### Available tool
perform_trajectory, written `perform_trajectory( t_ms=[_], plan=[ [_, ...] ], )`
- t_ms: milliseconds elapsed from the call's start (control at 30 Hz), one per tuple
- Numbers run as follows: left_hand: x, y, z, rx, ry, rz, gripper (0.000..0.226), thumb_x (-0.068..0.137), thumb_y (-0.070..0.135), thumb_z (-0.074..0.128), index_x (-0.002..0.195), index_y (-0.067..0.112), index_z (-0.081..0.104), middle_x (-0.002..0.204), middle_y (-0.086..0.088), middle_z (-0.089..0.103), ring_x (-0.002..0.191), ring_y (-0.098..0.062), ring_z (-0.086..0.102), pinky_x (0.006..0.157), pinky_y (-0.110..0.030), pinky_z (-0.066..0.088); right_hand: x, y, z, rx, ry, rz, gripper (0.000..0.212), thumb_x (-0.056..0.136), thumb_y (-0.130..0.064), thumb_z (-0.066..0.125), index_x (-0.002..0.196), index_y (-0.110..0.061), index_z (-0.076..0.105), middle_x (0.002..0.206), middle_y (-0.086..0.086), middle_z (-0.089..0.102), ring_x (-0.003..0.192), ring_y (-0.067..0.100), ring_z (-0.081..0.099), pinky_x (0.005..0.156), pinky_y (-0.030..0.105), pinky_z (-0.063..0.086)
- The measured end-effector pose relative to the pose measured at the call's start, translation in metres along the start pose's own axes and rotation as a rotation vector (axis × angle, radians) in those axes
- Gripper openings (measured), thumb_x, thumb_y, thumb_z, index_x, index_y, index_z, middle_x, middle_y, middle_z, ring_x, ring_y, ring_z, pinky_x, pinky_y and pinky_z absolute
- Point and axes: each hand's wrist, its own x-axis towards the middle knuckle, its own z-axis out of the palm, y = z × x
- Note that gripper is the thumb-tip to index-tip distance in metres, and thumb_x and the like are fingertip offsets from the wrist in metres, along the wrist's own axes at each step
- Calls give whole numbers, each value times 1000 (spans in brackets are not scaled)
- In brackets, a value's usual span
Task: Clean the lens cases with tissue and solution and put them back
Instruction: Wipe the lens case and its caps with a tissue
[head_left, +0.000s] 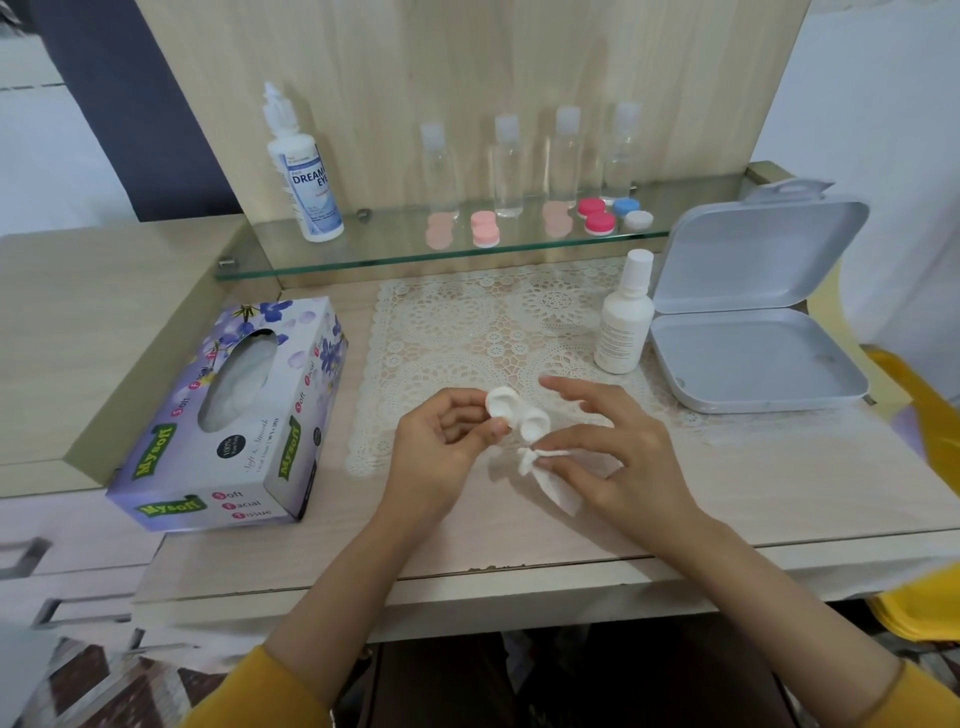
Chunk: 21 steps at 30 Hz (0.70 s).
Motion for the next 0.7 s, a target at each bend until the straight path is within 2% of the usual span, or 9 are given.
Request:
perform_trajectory(
  t_ms=[133, 267, 400, 533, 700],
  plan=[
    [-5, 2, 7, -40, 15, -21, 20, 76, -4, 66, 92, 9, 61, 78, -9, 68, 73, -16, 68, 71, -21, 54, 2, 1, 6, 76, -42, 28, 15, 74, -26, 64, 77, -18, 75, 118, -4, 60, 104, 10, 58, 84, 25, 48],
    [-6, 3, 8, -124, 6, -37, 27, 80, -2, 63, 104, 11, 63, 73, -8, 70, 76, -21, 70, 75, -24, 55, 0, 1, 8, 39, -47, -6, 16, 76, -26, 62, 77, -16, 75, 119, -1, 59, 102, 12, 59, 81, 26, 48],
    [-5, 5, 12, -196, 47, -106, 18, 78, 3, 67, 96, 3, 64, 76, -11, 71, 73, -20, 70, 72, -24, 56, 0, 2, 7, 5, -12, -16, 17, 77, -22, 61, 79, -14, 75, 117, 2, 61, 99, 9, 58, 82, 14, 44],
    [-5, 5, 15, -158, 64, -96, 18, 76, 6, 68, 93, 1, 64, 79, -10, 70, 71, -14, 68, 69, -21, 55, 1, 2, 8, 23, 58, 7, 14, 76, -17, 63, 82, -13, 75, 107, 1, 65, 94, 7, 61, 83, 15, 47],
    [-11, 3, 16, -131, -42, -125, 49, 59, 23, 73, 104, 9, 59, 86, -7, 71, 79, -13, 67, 77, -25, 54, 6, 2, 4, 131, 139, 113, 16, 74, -22, 64, 86, -15, 73, 99, -5, 66, 92, -3, 61, 81, 10, 45]
  ],
)
